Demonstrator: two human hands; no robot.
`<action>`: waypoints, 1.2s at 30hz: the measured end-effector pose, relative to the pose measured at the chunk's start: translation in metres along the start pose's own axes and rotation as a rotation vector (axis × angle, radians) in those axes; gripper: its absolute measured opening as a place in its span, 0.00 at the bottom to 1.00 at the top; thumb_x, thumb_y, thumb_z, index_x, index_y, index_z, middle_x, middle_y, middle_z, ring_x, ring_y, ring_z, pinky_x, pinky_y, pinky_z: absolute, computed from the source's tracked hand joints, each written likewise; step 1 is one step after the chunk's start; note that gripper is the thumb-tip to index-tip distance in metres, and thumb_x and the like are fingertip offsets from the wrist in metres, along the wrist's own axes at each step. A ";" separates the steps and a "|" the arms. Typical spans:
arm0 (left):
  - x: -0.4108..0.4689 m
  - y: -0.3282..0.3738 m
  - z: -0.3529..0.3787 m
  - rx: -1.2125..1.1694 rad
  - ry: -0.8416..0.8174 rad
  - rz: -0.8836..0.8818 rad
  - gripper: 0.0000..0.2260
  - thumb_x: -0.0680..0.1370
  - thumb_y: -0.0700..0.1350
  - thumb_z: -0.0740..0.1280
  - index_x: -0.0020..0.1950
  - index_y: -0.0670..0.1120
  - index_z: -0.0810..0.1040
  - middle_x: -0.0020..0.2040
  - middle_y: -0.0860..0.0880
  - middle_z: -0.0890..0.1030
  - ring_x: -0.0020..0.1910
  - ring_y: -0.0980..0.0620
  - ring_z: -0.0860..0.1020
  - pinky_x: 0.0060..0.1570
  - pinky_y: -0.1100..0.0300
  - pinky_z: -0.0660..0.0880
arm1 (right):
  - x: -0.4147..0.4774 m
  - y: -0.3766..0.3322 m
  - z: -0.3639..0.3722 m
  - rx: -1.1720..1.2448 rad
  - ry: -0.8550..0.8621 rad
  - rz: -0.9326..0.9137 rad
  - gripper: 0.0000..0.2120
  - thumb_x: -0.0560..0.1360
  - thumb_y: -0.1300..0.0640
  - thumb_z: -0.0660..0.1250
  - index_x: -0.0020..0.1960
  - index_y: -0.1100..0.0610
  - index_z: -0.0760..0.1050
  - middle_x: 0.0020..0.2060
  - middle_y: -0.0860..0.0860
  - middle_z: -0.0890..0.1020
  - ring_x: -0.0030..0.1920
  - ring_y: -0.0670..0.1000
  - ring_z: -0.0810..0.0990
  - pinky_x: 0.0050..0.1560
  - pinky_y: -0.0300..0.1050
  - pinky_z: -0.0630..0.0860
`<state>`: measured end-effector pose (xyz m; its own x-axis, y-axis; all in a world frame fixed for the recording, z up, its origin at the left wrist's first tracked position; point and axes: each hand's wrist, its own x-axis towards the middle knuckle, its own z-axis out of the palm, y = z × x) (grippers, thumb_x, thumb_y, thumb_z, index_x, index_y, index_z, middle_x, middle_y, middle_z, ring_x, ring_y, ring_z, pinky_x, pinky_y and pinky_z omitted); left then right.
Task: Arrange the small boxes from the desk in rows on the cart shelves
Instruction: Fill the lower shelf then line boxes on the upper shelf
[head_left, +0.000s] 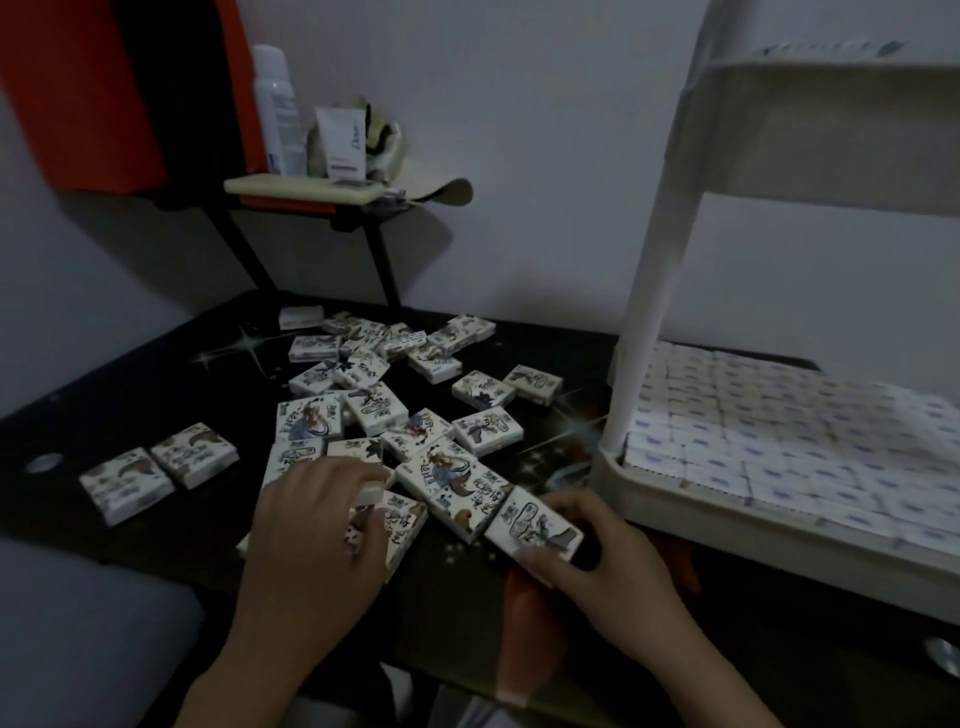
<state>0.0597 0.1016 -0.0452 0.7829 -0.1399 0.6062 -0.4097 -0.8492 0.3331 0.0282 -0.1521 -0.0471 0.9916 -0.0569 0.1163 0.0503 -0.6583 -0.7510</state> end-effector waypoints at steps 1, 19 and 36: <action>-0.004 -0.002 0.000 0.057 -0.012 -0.011 0.13 0.74 0.52 0.59 0.52 0.50 0.79 0.49 0.54 0.78 0.51 0.51 0.75 0.50 0.53 0.68 | -0.002 0.000 0.000 0.064 0.034 0.005 0.18 0.67 0.41 0.74 0.54 0.39 0.73 0.50 0.35 0.82 0.49 0.36 0.80 0.51 0.46 0.79; -0.011 0.025 0.015 0.032 -0.083 -0.077 0.19 0.64 0.55 0.78 0.52 0.54 0.79 0.42 0.61 0.78 0.47 0.52 0.75 0.50 0.56 0.63 | -0.012 0.005 0.000 0.294 0.368 -0.076 0.31 0.73 0.55 0.72 0.69 0.34 0.65 0.54 0.23 0.73 0.55 0.33 0.76 0.50 0.38 0.76; 0.000 0.063 0.020 -0.411 -0.285 -0.154 0.23 0.73 0.40 0.70 0.61 0.63 0.75 0.53 0.70 0.75 0.47 0.61 0.79 0.44 0.71 0.73 | -0.016 -0.002 -0.004 0.412 0.332 -0.005 0.08 0.78 0.59 0.65 0.53 0.47 0.71 0.39 0.45 0.81 0.39 0.38 0.80 0.32 0.33 0.75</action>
<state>0.0436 0.0383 -0.0382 0.9215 -0.2106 0.3263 -0.3848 -0.6090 0.6936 0.0122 -0.1529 -0.0445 0.9034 -0.3332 0.2699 0.1637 -0.3135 -0.9353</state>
